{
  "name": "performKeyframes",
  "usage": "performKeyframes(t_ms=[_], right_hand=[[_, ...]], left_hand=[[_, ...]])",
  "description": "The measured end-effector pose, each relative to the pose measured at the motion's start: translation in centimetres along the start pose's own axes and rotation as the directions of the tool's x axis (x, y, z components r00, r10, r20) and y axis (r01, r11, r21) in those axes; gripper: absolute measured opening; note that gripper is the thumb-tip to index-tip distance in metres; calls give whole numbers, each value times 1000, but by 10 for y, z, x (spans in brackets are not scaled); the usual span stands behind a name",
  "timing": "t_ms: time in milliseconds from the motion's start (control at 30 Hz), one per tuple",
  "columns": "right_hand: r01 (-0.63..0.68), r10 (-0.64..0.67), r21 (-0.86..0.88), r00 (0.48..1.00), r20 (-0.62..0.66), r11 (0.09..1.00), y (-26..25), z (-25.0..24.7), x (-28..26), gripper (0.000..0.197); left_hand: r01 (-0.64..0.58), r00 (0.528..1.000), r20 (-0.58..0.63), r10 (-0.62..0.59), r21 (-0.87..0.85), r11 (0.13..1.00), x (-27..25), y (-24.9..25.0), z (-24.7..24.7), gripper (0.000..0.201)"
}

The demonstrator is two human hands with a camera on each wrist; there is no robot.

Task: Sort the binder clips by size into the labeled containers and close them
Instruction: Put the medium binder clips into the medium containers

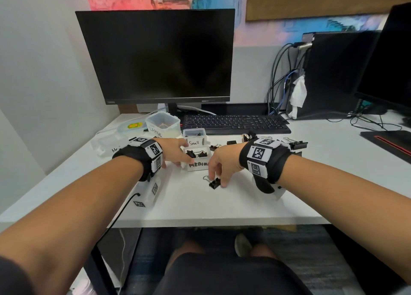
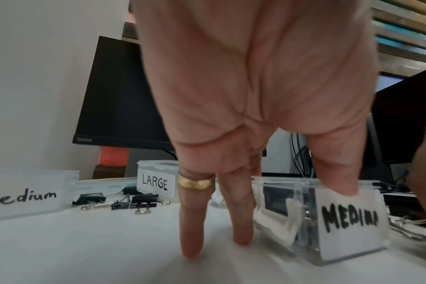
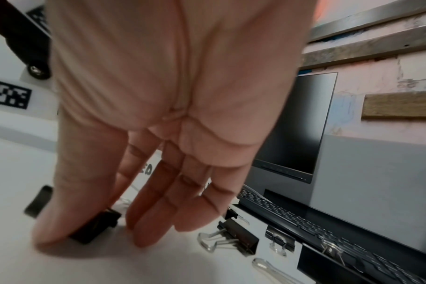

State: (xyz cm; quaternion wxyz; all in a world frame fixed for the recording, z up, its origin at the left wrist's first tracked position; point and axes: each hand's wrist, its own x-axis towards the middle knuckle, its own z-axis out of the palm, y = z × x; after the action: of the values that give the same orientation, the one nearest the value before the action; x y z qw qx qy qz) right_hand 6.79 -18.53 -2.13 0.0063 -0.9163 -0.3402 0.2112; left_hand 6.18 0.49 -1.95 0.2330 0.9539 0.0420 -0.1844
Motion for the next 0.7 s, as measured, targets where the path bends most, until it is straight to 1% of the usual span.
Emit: performKeyframes(t_ms=[233, 333, 467, 600, 700], right_hand=[[-58, 55, -81, 997, -47, 995, 6, 2, 7, 28], [-75, 70, -34, 991, -118, 997, 11, -11, 8, 19], [-34, 48, 68, 974, -221, 997, 9, -35, 8, 2], [-11, 45, 141, 969, -244, 990, 4, -47, 16, 2], [0, 51, 164, 950, -309, 986, 1, -52, 20, 4]], left_hand=[[-15, 1000, 7, 15, -24, 1000, -1, -1, -1, 71], [-17, 1000, 23, 18, -38, 999, 1, -3, -2, 71], [-17, 999, 29, 18, -48, 999, 4, -5, -4, 73], [-17, 999, 35, 19, -53, 998, 4, -6, -4, 73], [-21, 999, 45, 23, -48, 999, 4, -8, -5, 75]])
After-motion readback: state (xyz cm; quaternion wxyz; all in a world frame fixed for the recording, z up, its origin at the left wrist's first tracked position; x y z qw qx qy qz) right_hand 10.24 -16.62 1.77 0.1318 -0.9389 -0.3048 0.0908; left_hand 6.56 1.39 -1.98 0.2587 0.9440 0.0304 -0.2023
